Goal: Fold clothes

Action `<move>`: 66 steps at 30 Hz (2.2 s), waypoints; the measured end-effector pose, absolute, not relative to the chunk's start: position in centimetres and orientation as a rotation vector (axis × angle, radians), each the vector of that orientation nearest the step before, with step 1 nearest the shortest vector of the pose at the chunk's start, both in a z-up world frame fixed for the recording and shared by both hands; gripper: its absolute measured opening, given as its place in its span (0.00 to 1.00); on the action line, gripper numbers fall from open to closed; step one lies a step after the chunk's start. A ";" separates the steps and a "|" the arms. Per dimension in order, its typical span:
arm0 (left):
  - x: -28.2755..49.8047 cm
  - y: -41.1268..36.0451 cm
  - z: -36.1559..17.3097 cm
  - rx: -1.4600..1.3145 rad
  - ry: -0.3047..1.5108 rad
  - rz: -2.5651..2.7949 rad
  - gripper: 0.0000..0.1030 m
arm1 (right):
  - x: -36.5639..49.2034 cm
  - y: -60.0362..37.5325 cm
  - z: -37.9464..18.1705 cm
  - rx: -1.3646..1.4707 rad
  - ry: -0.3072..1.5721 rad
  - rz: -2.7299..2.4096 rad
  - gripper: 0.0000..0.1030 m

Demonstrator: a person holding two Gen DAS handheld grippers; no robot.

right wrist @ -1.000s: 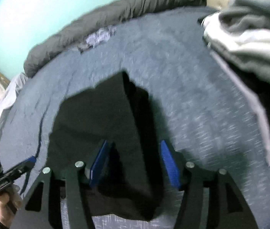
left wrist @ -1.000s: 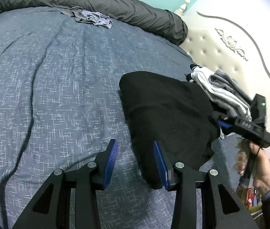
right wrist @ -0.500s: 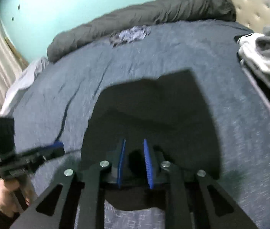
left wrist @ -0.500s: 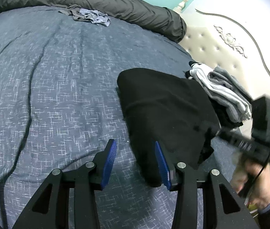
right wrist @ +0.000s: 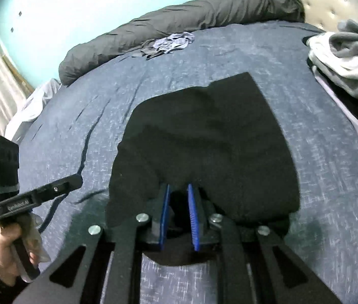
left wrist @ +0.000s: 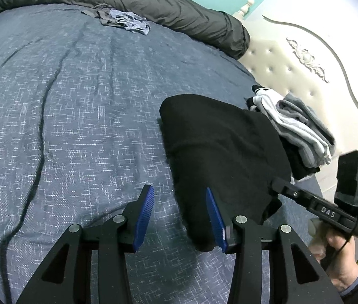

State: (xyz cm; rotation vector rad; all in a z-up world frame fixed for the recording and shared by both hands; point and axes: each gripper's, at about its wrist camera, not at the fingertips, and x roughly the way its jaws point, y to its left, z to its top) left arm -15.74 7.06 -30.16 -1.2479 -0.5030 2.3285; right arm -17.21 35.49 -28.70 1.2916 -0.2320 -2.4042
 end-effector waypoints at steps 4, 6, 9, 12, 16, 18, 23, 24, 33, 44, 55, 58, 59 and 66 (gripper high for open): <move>-15.9 7.3 -30.5 -1.258 -0.506 2.324 0.47 | -16.0 37.1 -29.2 1.322 -0.341 -2.421 0.15; -15.8 7.4 -30.5 -1.260 -0.500 2.321 0.47 | -15.4 37.8 -29.4 1.333 -0.383 -2.430 0.18; -15.7 7.2 -30.6 -1.262 -0.500 2.323 0.48 | -14.6 38.7 -29.9 1.371 -0.452 -2.452 0.24; -15.5 6.5 -30.3 -1.257 -0.513 2.334 0.48 | -13.9 38.4 -30.1 1.393 -0.492 -2.434 0.26; -14.7 5.3 -29.7 -1.239 -0.535 2.353 0.48 | -13.2 37.0 -30.2 1.411 -0.501 -2.394 0.29; -14.4 4.9 -29.6 -1.238 -0.540 2.354 0.48 | -13.0 36.2 -30.4 1.423 -0.513 -2.360 0.34; -14.7 4.5 -29.5 -1.240 -0.563 2.337 0.60 | -12.8 36.6 -31.1 1.462 -0.630 -2.362 0.61; -14.9 4.6 -29.5 -1.241 -0.566 2.333 0.60 | -12.8 37.0 -31.5 1.476 -0.679 -2.357 0.64; -20.7 7.9 -29.9 -1.285 -0.525 2.252 0.74 | -13.8 38.8 -32.9 1.465 -0.960 -2.308 0.75; -29.8 11.7 -32.2 -1.376 -0.548 2.165 0.75 | -16.4 37.8 -34.2 1.517 -1.007 -2.292 0.78; -31.9 13.4 -35.1 -1.362 -0.619 2.084 0.35 | -17.9 37.7 -35.0 1.481 -0.960 -2.258 0.76; -31.5 13.4 -34.6 -1.329 -0.604 2.093 0.27 | -18.3 37.7 -34.7 1.455 -0.933 -2.274 0.61; -31.3 13.2 -34.3 -1.319 -0.601 2.094 0.25 | -18.4 37.7 -34.6 1.445 -0.929 -2.276 0.59; -28.2 10.7 -31.7 -1.233 -0.600 2.132 0.22 | -19.2 37.9 -33.2 1.404 -0.842 -2.293 0.40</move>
